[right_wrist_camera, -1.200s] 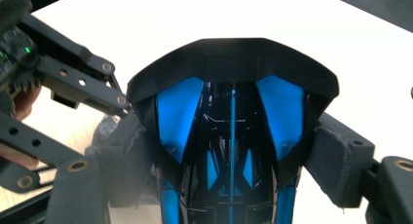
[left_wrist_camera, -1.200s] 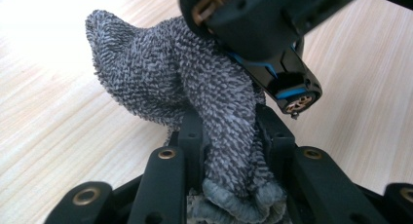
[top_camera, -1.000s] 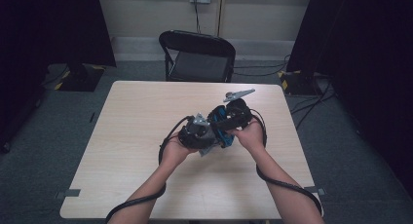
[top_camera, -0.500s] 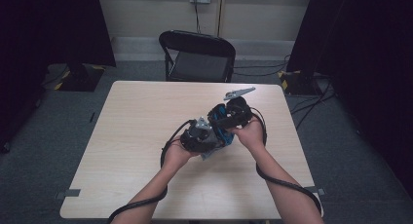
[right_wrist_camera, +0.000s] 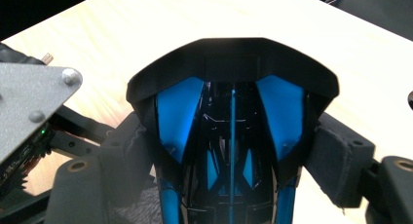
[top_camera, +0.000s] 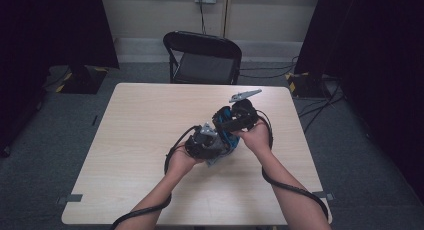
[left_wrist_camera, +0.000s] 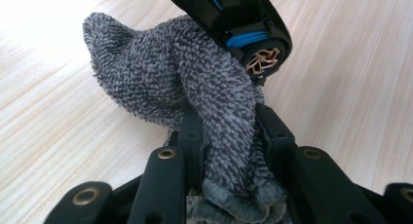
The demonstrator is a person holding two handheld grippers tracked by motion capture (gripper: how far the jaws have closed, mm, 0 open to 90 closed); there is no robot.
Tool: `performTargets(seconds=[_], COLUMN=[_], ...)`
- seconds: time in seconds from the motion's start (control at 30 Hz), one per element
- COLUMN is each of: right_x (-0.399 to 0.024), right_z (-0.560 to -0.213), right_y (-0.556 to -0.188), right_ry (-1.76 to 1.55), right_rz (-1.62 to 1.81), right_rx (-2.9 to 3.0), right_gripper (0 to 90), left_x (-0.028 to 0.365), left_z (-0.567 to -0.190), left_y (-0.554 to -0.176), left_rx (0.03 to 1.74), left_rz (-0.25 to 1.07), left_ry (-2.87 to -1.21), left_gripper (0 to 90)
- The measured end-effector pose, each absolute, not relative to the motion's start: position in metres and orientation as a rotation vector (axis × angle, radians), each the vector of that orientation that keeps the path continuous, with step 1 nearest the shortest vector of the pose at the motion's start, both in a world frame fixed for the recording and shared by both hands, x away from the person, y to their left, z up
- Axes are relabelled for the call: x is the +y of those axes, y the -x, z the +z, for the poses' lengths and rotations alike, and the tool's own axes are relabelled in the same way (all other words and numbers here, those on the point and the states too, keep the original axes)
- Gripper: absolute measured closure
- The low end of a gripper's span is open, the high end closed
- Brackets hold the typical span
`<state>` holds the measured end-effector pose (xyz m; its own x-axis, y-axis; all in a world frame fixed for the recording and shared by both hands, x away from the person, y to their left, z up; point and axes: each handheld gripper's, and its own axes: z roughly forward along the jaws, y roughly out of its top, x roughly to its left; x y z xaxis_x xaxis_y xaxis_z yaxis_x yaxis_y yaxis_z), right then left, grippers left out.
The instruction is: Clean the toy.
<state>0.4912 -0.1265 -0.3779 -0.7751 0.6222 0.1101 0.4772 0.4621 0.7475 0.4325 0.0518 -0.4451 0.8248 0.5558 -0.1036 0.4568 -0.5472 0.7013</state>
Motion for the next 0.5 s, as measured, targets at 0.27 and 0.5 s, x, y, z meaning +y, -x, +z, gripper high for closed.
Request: performTargets(seconds=[0.27,0.5], right_x=[-0.1240,-0.1250], right_z=[-0.3754,-0.3750], right_y=[-0.4919,-0.4923], right_ry=[-0.958,-0.964], right_rz=[1.217,1.224], right_rx=[2.528,2.526], right_gripper=[25.5,25.6], left_x=[0.0504,0.0493], left_z=[-0.4515,-0.4536], left_y=[-0.4292,-0.4272], left_rx=[0.742,0.734], left_rz=[0.145,0.132], left_ry=[-2.236,-2.241], left_gripper=[68.8,68.8])
